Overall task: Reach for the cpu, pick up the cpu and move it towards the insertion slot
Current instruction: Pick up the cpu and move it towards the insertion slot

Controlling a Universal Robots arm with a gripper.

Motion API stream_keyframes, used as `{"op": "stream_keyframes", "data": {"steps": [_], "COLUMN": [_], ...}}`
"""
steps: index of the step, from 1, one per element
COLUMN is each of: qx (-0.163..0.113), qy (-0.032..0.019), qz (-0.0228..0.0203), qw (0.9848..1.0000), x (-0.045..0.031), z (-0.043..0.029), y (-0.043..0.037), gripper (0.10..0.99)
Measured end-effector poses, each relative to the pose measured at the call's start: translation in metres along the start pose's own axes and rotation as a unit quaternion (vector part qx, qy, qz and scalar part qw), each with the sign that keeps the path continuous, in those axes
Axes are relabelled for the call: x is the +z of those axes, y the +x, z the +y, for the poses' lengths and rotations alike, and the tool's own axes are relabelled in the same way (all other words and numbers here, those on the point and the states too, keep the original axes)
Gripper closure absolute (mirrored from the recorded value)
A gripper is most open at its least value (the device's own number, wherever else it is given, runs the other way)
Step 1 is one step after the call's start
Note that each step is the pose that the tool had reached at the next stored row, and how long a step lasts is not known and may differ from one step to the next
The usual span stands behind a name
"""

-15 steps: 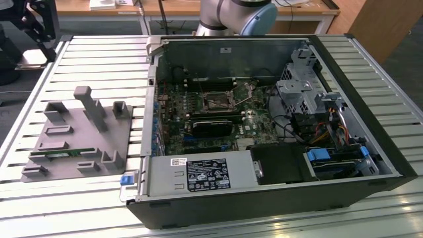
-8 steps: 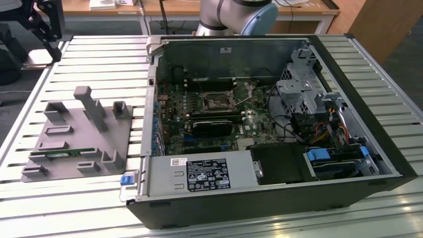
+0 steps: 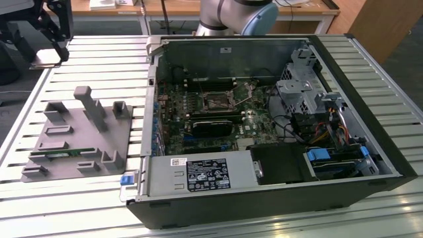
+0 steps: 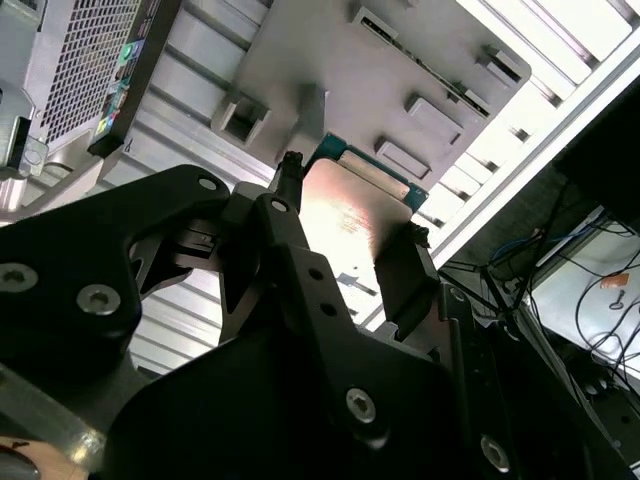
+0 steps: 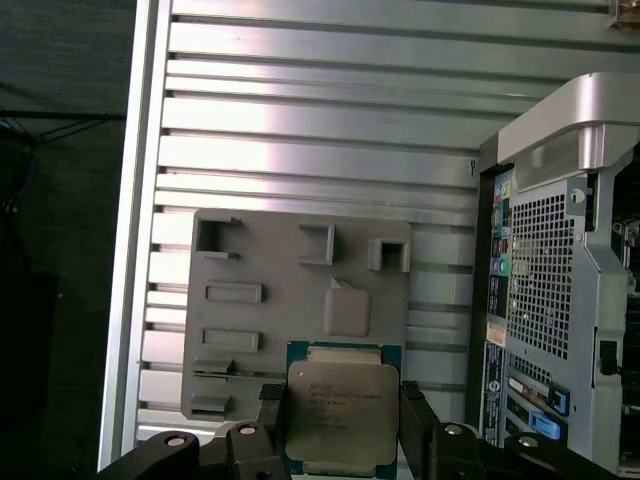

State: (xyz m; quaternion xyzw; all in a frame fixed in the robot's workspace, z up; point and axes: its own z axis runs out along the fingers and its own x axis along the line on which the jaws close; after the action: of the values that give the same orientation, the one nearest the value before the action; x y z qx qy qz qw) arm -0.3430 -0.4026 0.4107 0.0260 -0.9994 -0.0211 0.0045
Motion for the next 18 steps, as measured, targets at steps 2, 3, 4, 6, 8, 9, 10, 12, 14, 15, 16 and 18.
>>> {"op": "stream_keyframes", "data": {"steps": [2, 3, 4, 6, 8, 9, 10, 12, 14, 15, 16, 18], "qx": [0.000, 0.000, 0.000, 0.000, 0.000, 0.000, 0.000, 0.000, 0.000, 0.000, 0.000, 0.000], "qy": [0.0000, 0.0000, 0.0000, 0.0000, -0.0001, 0.0000, 0.0000, 0.0000, 0.0000, -0.0001, 0.0000, 0.0000], "qz": [0.0000, 0.0000, 0.0000, 0.0000, -0.0001, 0.0000, -0.0001, 0.0000, -0.0001, -0.0001, -0.0001, 0.0000], "qw": [1.0000, 1.0000, 1.0000, 1.0000, 1.0000, 1.0000, 1.0000, 1.0000, 1.0000, 1.0000, 1.0000, 1.0000], "x": [0.0000, 0.0000, 0.0000, -0.0001, 0.0000, -0.0001, -0.0001, -0.0002, -0.0002, -0.0001, -0.0002, -0.0003], "z": [-0.0001, -0.0002, -0.0003, -0.0004, -0.0005, -0.0006, -0.0006, -0.0007, -0.0008, -0.0009, -0.0009, -0.0010], "y": [-0.0033, -0.0051, -0.0067, -0.0099, -0.0131, -0.0148, -0.0163, -0.0194, -0.0224, -0.0238, -0.0250, -0.0275], "gripper": [0.545, 0.545, 0.545, 0.545, 0.545, 0.545, 0.545, 0.545, 0.545, 0.545, 0.545, 0.545]}}
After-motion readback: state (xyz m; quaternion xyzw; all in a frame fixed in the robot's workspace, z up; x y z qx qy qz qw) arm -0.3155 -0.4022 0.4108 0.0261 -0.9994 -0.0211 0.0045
